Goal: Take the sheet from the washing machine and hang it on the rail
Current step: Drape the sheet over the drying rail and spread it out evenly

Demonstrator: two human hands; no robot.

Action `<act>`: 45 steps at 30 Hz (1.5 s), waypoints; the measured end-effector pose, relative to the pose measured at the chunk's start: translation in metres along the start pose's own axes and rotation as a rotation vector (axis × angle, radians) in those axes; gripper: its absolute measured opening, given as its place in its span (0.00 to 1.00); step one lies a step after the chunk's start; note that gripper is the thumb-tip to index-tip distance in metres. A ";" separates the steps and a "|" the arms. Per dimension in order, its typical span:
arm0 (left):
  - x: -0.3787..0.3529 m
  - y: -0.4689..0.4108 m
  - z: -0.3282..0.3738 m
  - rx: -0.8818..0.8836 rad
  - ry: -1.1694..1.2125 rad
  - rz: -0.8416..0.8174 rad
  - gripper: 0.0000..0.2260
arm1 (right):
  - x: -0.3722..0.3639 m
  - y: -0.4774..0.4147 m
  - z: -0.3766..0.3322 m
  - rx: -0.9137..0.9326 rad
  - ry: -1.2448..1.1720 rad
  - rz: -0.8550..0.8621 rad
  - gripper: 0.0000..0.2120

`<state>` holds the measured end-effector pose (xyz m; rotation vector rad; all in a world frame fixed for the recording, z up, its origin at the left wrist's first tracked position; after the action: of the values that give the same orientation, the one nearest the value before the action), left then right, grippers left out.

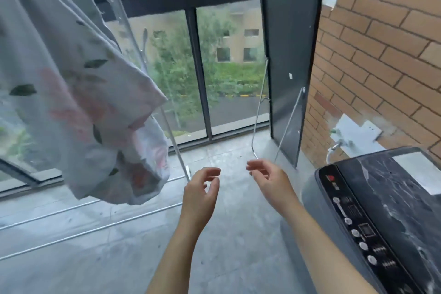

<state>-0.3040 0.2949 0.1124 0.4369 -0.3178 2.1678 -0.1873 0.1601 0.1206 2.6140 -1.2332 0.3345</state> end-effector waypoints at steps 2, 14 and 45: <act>0.044 0.000 -0.013 -0.004 0.020 0.038 0.09 | -0.040 -0.007 -0.023 0.032 0.000 -0.033 0.12; 0.283 -0.031 -0.047 -0.129 -0.045 0.273 0.08 | -0.243 -0.055 -0.167 0.302 -0.006 -0.172 0.10; 0.539 -0.264 0.160 -0.070 -0.420 0.837 0.26 | -0.249 -0.266 -0.511 1.025 0.421 0.254 0.17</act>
<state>-0.3574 0.7761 0.5014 0.8279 -0.9410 2.8389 -0.1890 0.6605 0.5002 2.8032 -1.4643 1.8785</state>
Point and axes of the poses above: each hand's wrist, its own y-axis away from the middle knuckle, its own x-axis out of the back of the hand, z = x × y, the point moved 2 cm from there along -y, towards the middle knuckle, and after that the axes turned 6 degrees about -z, right-handed, at the moved point
